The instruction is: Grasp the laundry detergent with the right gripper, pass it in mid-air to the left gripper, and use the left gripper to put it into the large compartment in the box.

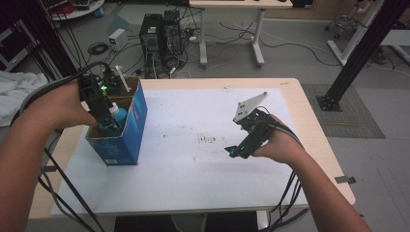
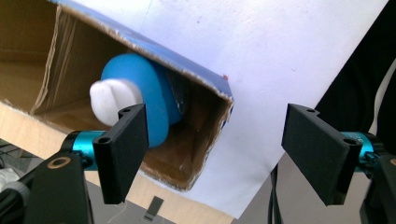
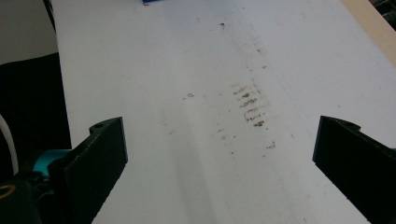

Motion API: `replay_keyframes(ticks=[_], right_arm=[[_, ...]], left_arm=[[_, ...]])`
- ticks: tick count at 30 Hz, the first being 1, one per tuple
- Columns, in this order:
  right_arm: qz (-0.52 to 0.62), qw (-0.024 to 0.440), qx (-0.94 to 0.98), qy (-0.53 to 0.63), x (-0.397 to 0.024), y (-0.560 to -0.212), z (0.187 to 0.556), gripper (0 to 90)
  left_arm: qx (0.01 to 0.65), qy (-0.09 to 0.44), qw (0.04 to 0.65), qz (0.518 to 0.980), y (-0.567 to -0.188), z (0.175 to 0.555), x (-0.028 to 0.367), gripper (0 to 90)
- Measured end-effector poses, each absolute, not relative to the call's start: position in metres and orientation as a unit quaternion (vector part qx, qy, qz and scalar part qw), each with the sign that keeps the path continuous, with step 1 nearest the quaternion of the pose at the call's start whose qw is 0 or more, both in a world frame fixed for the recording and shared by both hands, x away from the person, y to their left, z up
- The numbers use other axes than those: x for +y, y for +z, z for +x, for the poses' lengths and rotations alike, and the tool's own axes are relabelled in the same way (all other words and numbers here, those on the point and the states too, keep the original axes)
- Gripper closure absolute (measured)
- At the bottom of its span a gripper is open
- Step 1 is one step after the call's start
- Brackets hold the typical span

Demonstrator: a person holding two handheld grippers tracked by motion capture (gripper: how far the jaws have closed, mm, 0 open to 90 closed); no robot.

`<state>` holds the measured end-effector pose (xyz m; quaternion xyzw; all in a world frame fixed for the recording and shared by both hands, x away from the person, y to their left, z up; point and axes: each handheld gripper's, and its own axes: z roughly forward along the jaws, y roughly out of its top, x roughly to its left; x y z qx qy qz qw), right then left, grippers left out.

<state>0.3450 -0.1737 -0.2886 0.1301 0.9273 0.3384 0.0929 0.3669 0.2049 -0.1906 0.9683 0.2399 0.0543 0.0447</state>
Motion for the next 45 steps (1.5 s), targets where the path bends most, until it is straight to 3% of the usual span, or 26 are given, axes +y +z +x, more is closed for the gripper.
replay_keyframes(ticks=[25,32,45], right_arm=[[0.138,0.101,0.945,0.278,-0.192,-0.268,0.353,2.3],[0.118,0.076,0.966,0.216,-0.180,-0.255,0.363,2.3],[0.098,0.048,0.982,0.153,-0.167,-0.263,0.376,2.3]], left_arm=[[0.148,0.057,0.044,0.986,-0.193,0.377,0.151,23.0],[0.119,0.046,0.037,0.991,-0.195,0.381,0.130,23.0],[0.094,0.022,0.036,0.995,-0.217,0.386,0.118,23.0]])
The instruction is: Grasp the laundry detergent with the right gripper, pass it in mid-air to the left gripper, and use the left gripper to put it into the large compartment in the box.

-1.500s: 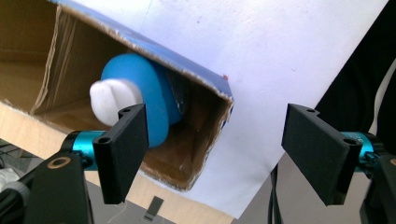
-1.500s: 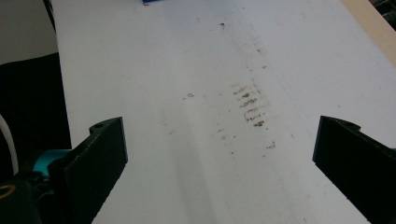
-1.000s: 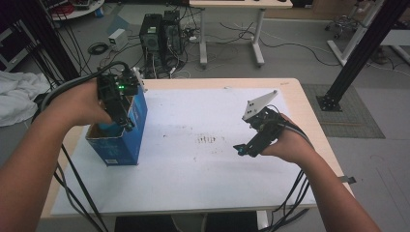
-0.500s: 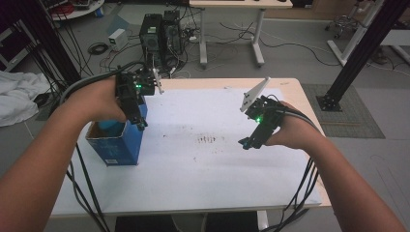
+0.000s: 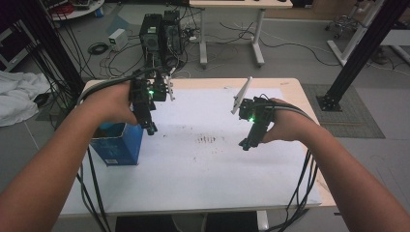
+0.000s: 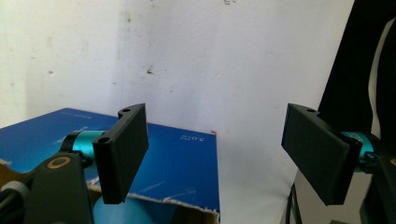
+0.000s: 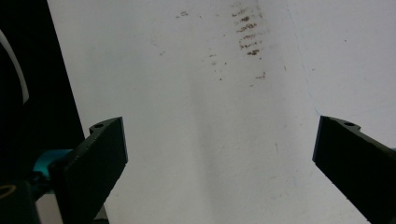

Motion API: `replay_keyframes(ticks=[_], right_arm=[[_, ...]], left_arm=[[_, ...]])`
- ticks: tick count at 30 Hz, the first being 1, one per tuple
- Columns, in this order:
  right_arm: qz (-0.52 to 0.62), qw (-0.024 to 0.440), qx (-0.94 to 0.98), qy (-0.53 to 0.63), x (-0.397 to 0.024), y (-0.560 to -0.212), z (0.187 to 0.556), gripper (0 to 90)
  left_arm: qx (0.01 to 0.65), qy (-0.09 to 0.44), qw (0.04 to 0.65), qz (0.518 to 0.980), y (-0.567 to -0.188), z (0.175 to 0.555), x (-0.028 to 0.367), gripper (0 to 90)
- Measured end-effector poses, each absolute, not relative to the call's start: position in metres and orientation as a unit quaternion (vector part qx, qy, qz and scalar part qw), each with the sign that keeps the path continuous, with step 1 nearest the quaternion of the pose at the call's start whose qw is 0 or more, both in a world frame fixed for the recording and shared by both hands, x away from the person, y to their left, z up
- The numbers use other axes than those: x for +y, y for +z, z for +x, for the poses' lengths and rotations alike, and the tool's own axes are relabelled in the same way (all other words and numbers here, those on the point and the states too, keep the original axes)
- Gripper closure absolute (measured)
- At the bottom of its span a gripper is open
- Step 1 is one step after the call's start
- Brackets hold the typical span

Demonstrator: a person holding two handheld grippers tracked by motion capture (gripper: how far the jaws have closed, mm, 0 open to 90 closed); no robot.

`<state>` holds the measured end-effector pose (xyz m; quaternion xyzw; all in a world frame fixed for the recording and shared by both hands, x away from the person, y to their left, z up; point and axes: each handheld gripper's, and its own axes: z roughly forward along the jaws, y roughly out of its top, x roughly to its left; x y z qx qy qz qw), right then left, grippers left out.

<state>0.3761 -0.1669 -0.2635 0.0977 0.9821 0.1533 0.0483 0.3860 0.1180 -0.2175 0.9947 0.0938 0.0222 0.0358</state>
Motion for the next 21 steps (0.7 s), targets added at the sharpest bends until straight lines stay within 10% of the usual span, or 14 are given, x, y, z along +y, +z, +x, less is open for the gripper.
replay_keyframes(ticks=[21], right_arm=[[0.093,0.036,0.987,0.124,-0.155,-0.283,0.386,2.3]], left_arm=[[0.084,-0.010,0.035,0.996,-0.257,0.395,0.103,23.0]])
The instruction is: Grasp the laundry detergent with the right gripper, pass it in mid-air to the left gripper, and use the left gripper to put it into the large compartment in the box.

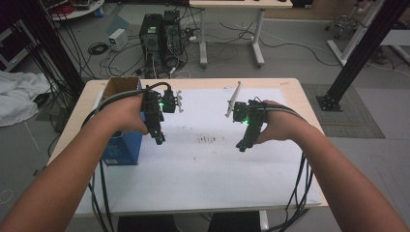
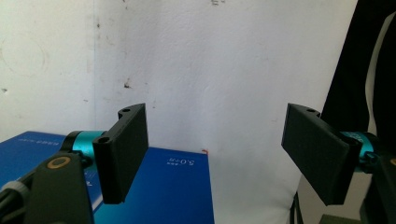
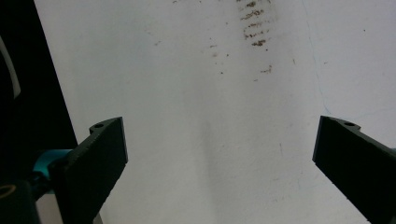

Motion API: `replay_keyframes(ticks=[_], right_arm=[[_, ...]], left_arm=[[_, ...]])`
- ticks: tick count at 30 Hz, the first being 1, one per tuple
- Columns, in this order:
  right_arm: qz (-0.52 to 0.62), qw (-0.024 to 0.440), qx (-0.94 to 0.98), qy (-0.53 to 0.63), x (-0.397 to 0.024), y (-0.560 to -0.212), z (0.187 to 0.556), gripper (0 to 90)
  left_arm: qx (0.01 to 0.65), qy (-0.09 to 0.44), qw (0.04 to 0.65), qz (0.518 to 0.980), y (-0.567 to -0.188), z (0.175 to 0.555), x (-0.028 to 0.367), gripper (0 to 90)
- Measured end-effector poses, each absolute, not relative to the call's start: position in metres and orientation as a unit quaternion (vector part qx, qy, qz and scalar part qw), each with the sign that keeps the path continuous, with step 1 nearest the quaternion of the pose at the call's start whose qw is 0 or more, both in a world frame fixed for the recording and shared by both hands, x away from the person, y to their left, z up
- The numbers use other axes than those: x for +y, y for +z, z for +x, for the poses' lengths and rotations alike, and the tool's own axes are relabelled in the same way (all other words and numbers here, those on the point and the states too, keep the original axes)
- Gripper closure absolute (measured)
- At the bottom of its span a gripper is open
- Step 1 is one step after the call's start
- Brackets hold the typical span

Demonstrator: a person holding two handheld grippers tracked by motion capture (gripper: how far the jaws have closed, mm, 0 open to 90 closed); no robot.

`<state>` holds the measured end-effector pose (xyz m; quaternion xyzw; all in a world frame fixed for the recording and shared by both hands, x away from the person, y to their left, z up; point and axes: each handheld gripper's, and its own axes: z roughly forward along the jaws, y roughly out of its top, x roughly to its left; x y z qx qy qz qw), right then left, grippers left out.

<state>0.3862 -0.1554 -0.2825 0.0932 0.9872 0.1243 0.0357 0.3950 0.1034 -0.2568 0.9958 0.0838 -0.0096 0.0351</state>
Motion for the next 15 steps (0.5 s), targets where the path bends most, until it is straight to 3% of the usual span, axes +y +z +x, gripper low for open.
replay_keyframes(ticks=[15], right_arm=[[0.099,0.034,0.987,0.123,-0.1580,-0.2830,0.3835,2.3]], left_arm=[[0.083,-0.003,0.037,0.996,-0.2573,0.3916,0.1037,23.1]])
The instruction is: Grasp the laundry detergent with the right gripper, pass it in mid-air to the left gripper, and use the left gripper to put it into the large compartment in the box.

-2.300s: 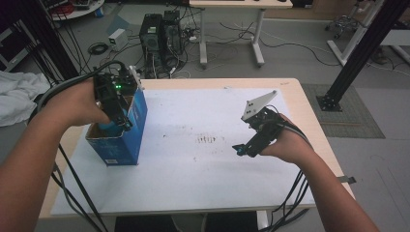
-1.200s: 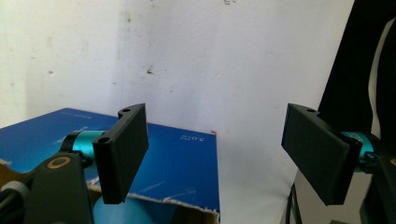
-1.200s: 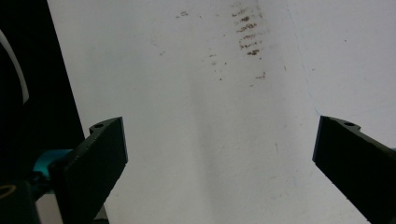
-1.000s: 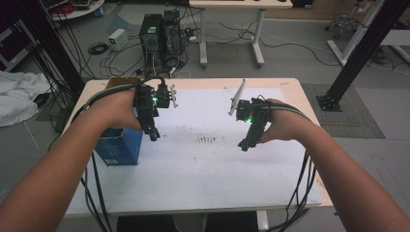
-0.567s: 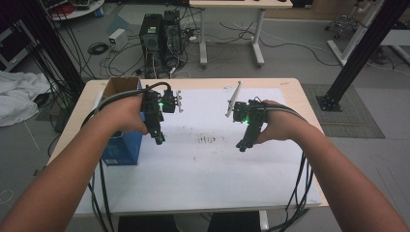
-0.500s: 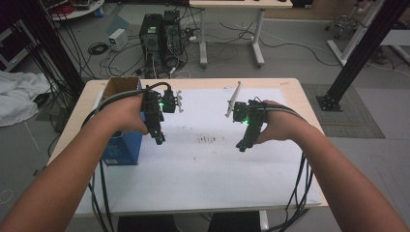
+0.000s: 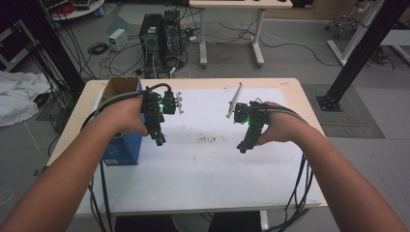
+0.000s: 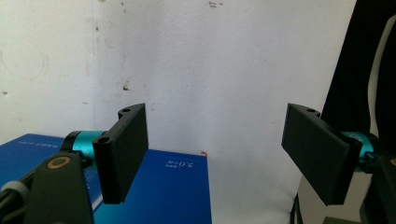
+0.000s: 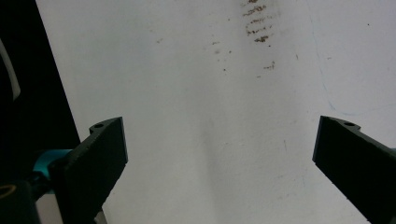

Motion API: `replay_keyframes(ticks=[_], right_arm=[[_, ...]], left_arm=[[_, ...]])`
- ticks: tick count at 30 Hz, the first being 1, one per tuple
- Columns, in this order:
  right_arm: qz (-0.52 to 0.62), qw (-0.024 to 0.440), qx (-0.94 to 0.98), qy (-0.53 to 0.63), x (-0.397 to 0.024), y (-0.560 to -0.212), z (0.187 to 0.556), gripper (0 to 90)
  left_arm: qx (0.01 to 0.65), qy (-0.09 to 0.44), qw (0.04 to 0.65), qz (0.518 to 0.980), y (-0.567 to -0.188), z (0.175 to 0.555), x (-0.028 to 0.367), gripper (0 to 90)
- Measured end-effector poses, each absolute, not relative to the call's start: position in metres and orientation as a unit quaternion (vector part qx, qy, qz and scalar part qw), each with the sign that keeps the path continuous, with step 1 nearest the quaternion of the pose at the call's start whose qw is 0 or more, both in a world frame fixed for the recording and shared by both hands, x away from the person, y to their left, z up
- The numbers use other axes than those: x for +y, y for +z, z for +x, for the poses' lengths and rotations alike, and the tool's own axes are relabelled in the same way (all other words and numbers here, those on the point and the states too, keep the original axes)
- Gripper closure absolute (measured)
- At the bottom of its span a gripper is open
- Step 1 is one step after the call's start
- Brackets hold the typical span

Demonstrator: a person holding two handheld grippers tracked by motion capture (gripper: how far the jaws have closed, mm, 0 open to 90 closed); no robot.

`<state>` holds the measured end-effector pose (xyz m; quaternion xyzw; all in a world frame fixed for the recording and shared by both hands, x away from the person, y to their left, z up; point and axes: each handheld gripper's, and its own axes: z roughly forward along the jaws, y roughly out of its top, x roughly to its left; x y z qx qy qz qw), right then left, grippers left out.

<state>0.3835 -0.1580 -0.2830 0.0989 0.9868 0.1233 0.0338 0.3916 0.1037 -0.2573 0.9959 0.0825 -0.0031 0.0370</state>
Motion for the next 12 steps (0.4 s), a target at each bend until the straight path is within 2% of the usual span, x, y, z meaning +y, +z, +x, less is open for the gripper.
replay_keyframes(ticks=[12], right_arm=[[0.098,0.038,0.986,0.133,-0.1592,-0.2823,0.3844,2.3]], left_arm=[[0.080,-0.005,0.035,0.996,-0.2603,0.3932,0.0982,23.0]])
